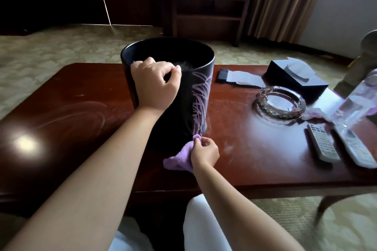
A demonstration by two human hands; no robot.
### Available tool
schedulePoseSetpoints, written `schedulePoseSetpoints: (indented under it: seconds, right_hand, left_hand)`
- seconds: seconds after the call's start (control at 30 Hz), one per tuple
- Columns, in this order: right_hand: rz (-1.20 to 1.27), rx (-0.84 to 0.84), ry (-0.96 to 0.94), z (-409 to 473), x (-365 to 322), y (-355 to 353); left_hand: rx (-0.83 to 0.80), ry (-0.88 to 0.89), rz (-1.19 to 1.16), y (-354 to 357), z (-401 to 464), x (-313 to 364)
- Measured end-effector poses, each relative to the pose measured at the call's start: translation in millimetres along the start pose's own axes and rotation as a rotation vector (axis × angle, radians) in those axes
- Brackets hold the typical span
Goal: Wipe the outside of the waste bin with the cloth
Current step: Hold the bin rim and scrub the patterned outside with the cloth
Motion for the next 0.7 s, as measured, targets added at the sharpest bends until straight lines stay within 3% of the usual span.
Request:
schedulePoseSetpoints:
  seconds: [0.17, 0.33, 0.47, 0.57, 0.7]
  right_hand:
    - [0.051, -0.108, -0.043, 2, 7, -7]
    - [0.259, 0.031, 0.136, 9, 0, -4]
    - [0.209, -0.14, -0.026, 8, 7, -11]
    - [0.271, -0.231, -0.035, 12, 9, -12]
    - [0.298, -0.101, 0.029, 15, 9, -6]
  left_hand:
    - [0.004, -0.013, 0.002, 3, 0, 1]
    - [0.002, 0.013, -0.053, 1, 2, -1]
    - [0.015, 0.015, -0.052, 3, 1, 2]
    - [0.02, 0.006, -0.048, 4, 2, 2]
    - [0.018, 0.028, -0.053, 2, 1, 1]
Point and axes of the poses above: each hand's wrist, its own z-axis towards the middle knuckle, its own y-axis out of the palm, x = y × z, the point moved 2 cm from there along z, towards the middle knuckle, and after that the axes turned 13 degrees about x, right-handed, at the moved point
